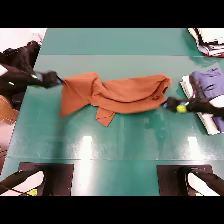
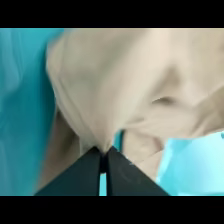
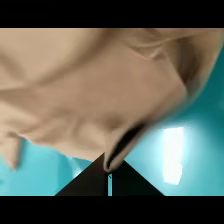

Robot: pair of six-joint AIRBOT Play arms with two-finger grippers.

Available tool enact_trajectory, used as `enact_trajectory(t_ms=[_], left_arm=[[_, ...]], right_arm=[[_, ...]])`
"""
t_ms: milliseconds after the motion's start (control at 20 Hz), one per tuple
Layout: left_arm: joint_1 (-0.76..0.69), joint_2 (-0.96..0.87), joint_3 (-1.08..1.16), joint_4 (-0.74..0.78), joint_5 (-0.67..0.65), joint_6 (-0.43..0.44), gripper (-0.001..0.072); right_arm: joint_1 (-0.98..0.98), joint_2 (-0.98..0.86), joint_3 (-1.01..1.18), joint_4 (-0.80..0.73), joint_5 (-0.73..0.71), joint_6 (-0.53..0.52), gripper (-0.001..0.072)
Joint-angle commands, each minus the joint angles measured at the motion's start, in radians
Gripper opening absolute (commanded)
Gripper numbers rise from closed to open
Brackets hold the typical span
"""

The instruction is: Fold the shirts.

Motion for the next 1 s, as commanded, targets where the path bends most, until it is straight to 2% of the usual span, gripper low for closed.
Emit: enact_trajectory(t_ms=[0, 200, 400, 550, 700, 800, 950], left_arm=[[0.060, 0.108, 0.221, 0.002, -0.112, -0.001, 0.0029], [0.070, 0.234, 0.529, 0.007, -0.126, -0.002, 0.0029], [0.070, 0.270, 0.889, 0.010, -0.108, -0.019, 0.0028], [0.070, 0.270, 1.051, 0.013, -0.014, -0.061, 0.0028], [0.071, 0.270, 1.085, 0.012, 0.065, -0.067, 0.0027], [0.070, 0.260, 1.066, 0.017, 0.065, -0.071, 0.0027], [0.071, 0.258, 0.889, 0.036, 0.056, -0.076, 0.0028]], right_arm=[[-0.076, 0.135, 0.236, 0.019, 0.027, 0.001, 0.0015], [-0.179, 0.204, 0.570, 0.018, 0.077, -0.030, 0.0015], [-0.291, 0.259, 0.820, -0.025, 0.138, -0.034, 0.0015], [-0.393, 0.301, 0.946, -0.090, 0.166, -0.032, 0.0015], [-0.516, 0.269, 1.096, -0.097, 0.280, -0.023, 0.0014], [-0.570, 0.190, 1.216, -0.105, 0.388, 0.028, 0.0014], [-0.541, 0.037, 1.320, -0.105, 0.505, 0.071, 0.0014]])
